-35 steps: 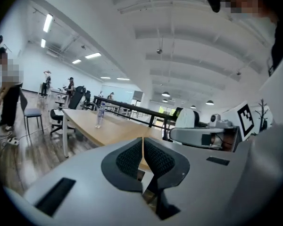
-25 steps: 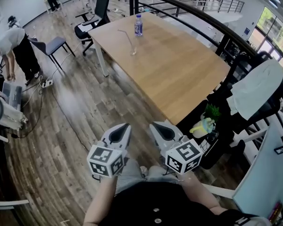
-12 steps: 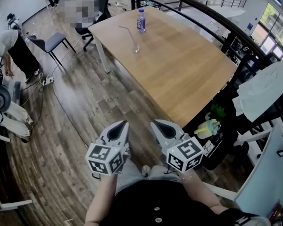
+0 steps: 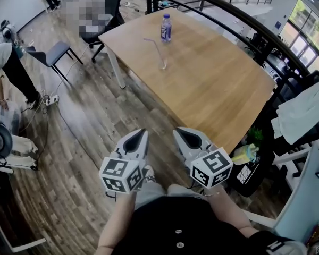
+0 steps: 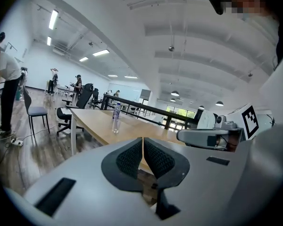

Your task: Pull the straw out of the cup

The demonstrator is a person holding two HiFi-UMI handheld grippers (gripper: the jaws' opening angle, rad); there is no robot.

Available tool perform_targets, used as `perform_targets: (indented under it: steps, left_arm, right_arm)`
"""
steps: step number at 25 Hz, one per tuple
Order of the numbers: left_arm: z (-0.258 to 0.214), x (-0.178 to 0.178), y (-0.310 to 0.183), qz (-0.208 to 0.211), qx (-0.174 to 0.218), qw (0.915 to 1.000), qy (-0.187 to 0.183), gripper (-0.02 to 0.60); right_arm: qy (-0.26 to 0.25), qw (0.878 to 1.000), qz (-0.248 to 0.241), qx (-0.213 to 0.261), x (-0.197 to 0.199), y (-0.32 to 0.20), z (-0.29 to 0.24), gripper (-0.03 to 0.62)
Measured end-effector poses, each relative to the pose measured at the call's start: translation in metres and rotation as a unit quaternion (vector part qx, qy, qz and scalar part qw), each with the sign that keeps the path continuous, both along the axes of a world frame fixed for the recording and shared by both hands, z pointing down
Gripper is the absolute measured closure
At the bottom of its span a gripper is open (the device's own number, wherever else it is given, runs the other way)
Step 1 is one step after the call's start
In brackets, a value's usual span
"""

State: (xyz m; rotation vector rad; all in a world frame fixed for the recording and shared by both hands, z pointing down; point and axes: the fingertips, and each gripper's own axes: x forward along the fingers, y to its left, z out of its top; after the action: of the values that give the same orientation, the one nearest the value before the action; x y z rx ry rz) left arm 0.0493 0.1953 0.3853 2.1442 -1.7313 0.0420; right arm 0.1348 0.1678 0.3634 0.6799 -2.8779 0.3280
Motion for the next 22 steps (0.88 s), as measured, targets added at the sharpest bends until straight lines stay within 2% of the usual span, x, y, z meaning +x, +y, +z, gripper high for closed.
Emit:
perform_targets:
  steps: [7, 10, 15, 18, 22]
  left_arm:
    - [-0.001, -0.080, -0.043, 0.009, 0.002, 0.9999, 0.009, 0.555]
    - [0.002, -0.104, -0.058, 0.013, -0.003, 0.9998, 0.011, 0.555]
    - [0.012, -0.126, -0.074, 0.031, -0.017, 0.9991, 0.025, 0.555]
    - [0.015, -0.130, -0.084, 0.046, -0.018, 0.9978, 0.044, 0.555]
    - [0.025, -0.133, -0.097, 0.058, -0.031, 0.9966, 0.050, 0.555]
  right_arm:
    - [-0.001, 1.000, 0.015, 0.000, -0.076, -0.045, -0.001, 0.595]
    - [-0.003, 1.000, 0.025, 0.003, -0.100, -0.061, -0.003, 0.595]
    - [-0.002, 0.999, 0.037, -0.009, -0.125, -0.071, 0.002, 0.595]
    - [0.003, 0.999, 0.049, -0.020, -0.129, -0.081, 0.007, 0.595]
    - [-0.002, 0.998, 0.055, -0.026, -0.132, -0.095, 0.012, 0.595]
